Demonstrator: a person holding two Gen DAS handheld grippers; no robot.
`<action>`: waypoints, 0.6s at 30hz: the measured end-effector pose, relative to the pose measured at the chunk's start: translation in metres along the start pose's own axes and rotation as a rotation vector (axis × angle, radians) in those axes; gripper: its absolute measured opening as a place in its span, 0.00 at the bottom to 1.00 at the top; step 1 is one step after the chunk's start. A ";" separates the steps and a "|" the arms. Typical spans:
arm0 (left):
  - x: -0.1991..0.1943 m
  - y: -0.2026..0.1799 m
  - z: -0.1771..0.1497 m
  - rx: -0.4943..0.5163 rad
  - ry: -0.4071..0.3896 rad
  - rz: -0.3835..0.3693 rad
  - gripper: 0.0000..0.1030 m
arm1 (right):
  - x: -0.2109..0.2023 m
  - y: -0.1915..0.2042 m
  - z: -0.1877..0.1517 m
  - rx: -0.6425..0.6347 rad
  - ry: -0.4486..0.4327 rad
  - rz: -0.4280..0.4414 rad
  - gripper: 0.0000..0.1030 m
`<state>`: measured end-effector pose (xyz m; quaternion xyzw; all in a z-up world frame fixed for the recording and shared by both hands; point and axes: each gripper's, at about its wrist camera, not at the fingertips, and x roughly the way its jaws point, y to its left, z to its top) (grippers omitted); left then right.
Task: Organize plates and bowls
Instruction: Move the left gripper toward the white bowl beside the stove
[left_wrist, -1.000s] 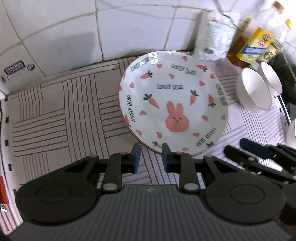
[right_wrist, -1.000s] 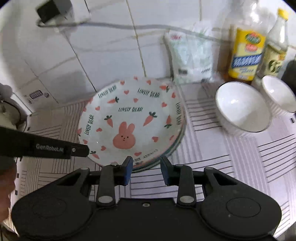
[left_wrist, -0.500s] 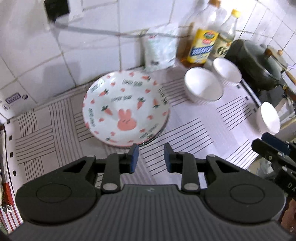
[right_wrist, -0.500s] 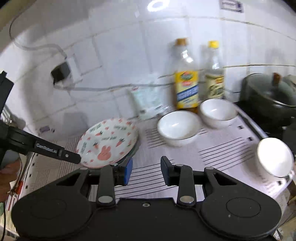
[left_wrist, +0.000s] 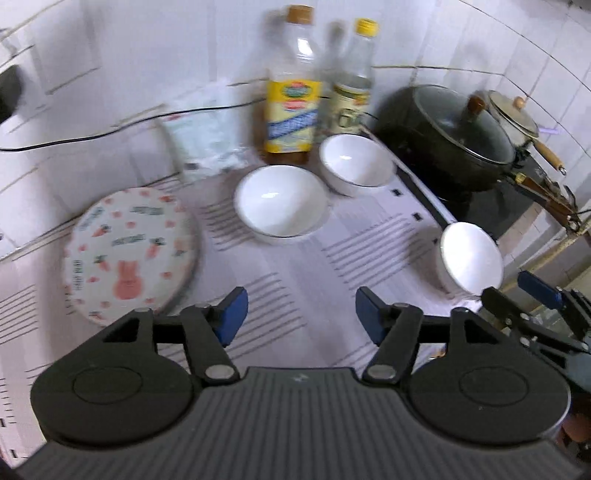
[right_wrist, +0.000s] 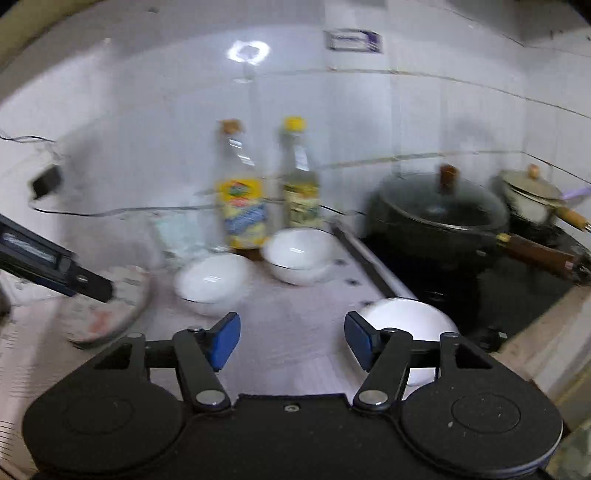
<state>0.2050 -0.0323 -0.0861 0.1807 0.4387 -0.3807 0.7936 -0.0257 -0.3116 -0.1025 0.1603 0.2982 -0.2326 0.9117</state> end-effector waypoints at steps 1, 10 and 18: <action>0.004 -0.008 0.000 0.005 0.003 -0.002 0.69 | 0.003 -0.014 -0.002 0.009 0.005 -0.001 0.67; 0.058 -0.075 0.006 0.024 -0.008 -0.054 0.89 | 0.035 -0.089 -0.026 -0.087 0.060 -0.002 0.87; 0.112 -0.105 0.004 0.021 -0.003 -0.063 0.89 | 0.069 -0.105 -0.054 -0.182 0.072 -0.001 0.91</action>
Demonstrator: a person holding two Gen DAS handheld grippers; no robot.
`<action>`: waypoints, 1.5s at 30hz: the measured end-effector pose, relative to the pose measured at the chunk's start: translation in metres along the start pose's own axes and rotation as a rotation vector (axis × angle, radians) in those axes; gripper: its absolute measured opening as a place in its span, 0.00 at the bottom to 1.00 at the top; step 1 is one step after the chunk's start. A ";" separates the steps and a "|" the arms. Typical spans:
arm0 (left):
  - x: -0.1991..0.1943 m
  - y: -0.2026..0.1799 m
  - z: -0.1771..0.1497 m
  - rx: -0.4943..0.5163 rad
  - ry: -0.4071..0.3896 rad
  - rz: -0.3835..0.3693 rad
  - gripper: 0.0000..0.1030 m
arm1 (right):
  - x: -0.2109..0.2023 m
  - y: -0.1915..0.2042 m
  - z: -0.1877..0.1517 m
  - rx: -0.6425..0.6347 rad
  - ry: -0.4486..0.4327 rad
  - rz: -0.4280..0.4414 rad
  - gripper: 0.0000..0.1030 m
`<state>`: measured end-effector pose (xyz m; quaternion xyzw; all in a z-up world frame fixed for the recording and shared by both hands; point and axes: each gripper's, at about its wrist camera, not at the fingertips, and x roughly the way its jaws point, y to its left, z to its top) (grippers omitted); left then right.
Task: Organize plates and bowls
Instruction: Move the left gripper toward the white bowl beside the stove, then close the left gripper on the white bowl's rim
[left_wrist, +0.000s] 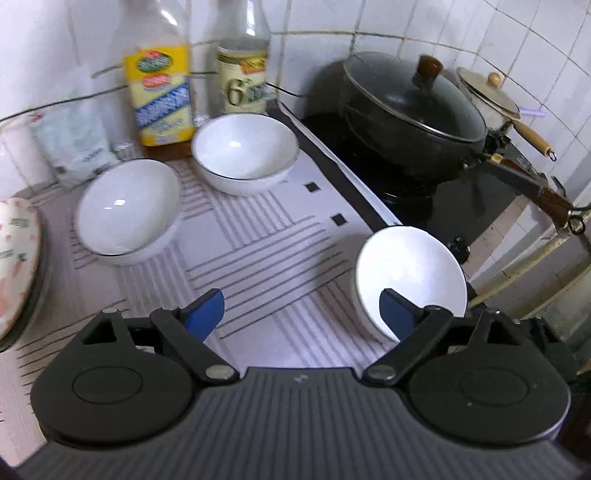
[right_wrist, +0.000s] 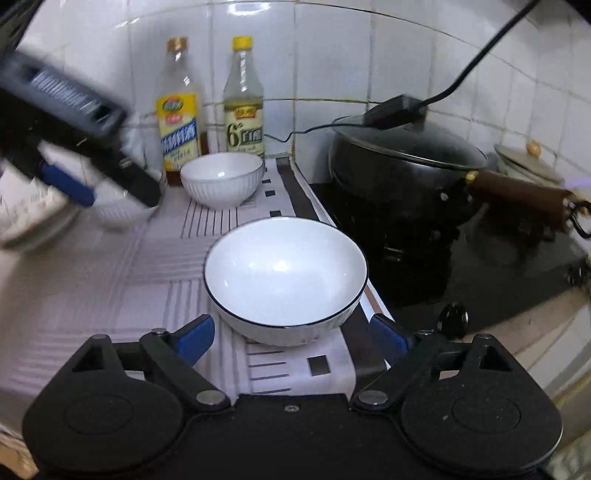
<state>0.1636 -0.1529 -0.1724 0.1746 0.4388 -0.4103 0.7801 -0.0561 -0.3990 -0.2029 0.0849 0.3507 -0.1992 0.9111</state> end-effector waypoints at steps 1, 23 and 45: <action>0.006 -0.003 0.000 -0.005 0.005 -0.012 0.89 | 0.006 0.000 -0.003 -0.020 0.001 0.005 0.92; 0.081 -0.008 -0.004 -0.184 0.124 -0.136 0.10 | 0.058 -0.009 -0.006 -0.037 -0.037 0.097 0.94; 0.003 0.024 -0.019 -0.142 0.122 -0.033 0.10 | 0.027 0.032 0.018 -0.046 -0.020 0.224 0.95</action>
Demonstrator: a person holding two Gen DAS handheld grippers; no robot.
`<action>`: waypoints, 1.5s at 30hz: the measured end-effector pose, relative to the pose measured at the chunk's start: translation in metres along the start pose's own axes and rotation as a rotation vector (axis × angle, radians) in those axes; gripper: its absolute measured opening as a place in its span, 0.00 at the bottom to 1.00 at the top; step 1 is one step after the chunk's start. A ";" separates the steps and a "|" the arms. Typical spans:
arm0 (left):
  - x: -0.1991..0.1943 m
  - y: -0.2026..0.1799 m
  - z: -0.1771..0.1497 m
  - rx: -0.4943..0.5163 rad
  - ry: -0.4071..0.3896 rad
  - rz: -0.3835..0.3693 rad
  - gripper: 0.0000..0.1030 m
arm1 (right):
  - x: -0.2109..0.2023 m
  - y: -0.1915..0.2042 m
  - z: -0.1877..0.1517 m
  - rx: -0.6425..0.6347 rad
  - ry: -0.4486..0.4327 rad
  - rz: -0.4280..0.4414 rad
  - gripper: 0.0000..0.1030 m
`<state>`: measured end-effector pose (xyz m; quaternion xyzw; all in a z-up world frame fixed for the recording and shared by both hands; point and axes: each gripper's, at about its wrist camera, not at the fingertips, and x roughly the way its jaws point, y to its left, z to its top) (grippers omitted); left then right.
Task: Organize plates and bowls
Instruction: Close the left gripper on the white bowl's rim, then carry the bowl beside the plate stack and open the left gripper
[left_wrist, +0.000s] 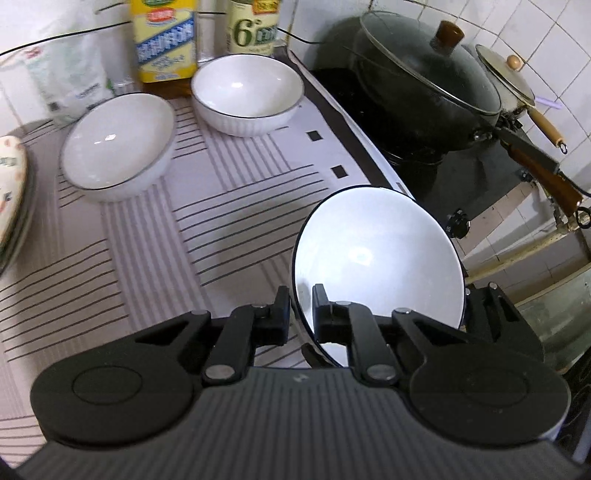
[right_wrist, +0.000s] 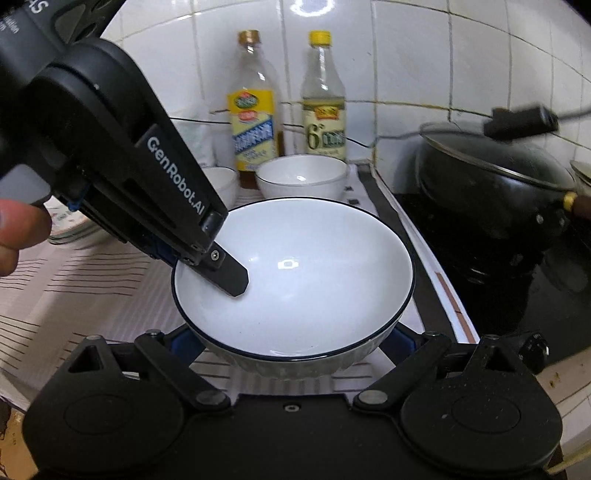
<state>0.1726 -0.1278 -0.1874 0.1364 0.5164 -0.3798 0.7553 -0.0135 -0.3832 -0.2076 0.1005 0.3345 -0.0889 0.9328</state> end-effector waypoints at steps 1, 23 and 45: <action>-0.004 0.004 0.000 -0.007 0.000 0.001 0.10 | -0.004 0.005 0.001 -0.005 -0.002 0.006 0.95; -0.110 0.155 -0.043 -0.281 -0.100 0.160 0.10 | 0.006 0.134 0.060 -0.242 -0.055 0.274 0.95; -0.067 0.262 -0.097 -0.455 -0.006 0.308 0.10 | 0.090 0.228 0.027 -0.333 0.040 0.494 0.95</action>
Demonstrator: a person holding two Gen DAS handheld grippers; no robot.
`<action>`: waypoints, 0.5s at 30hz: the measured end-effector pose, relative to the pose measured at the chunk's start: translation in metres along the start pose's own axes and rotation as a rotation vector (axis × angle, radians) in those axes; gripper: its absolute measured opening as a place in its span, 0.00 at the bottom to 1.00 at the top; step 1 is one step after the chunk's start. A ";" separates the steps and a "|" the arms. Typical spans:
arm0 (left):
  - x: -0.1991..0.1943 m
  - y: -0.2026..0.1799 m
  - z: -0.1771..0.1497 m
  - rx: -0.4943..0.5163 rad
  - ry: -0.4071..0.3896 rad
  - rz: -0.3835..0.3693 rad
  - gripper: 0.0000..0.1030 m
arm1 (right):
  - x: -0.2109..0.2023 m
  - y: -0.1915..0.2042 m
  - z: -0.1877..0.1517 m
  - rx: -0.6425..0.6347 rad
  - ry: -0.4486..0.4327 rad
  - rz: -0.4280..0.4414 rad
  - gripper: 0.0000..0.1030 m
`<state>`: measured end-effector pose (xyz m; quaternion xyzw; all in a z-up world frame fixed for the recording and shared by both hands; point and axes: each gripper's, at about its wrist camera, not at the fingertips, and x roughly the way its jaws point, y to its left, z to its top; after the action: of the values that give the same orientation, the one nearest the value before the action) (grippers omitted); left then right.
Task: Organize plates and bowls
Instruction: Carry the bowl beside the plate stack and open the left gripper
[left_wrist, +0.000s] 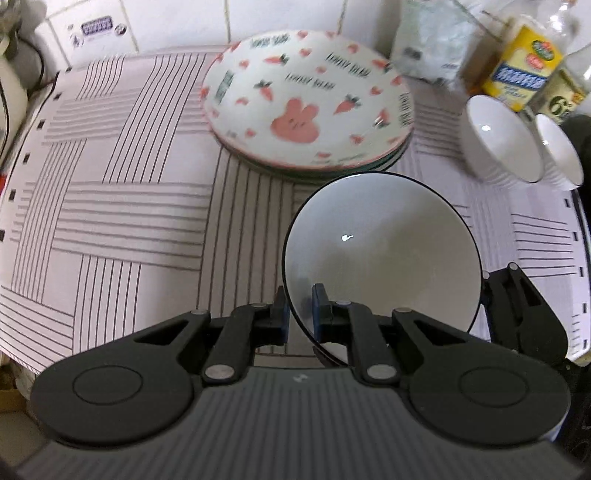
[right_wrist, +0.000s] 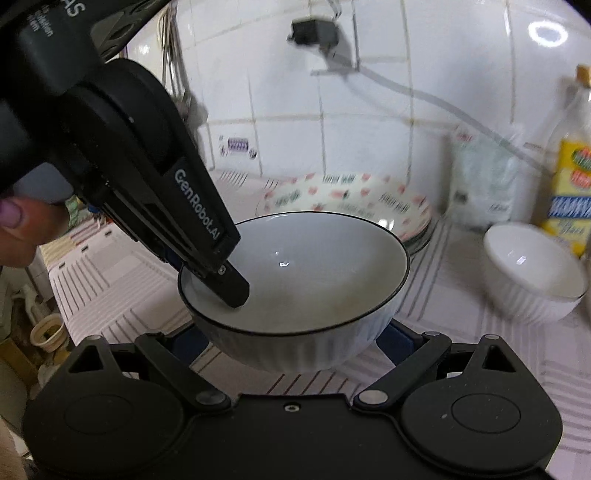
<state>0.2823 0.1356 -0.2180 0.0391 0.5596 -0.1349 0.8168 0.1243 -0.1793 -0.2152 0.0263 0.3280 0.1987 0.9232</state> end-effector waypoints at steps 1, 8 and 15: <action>0.004 0.002 -0.001 -0.009 -0.002 -0.001 0.10 | 0.004 0.001 -0.002 -0.002 0.006 0.005 0.95; 0.014 0.003 -0.007 -0.033 0.013 0.002 0.10 | 0.016 0.004 -0.010 -0.033 0.048 0.005 0.95; -0.003 -0.007 -0.003 -0.002 0.032 0.020 0.14 | -0.017 0.000 -0.012 -0.069 0.095 -0.024 0.95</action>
<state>0.2770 0.1301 -0.2154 0.0461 0.5723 -0.1255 0.8090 0.1051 -0.1870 -0.2151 -0.0189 0.3647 0.1997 0.9093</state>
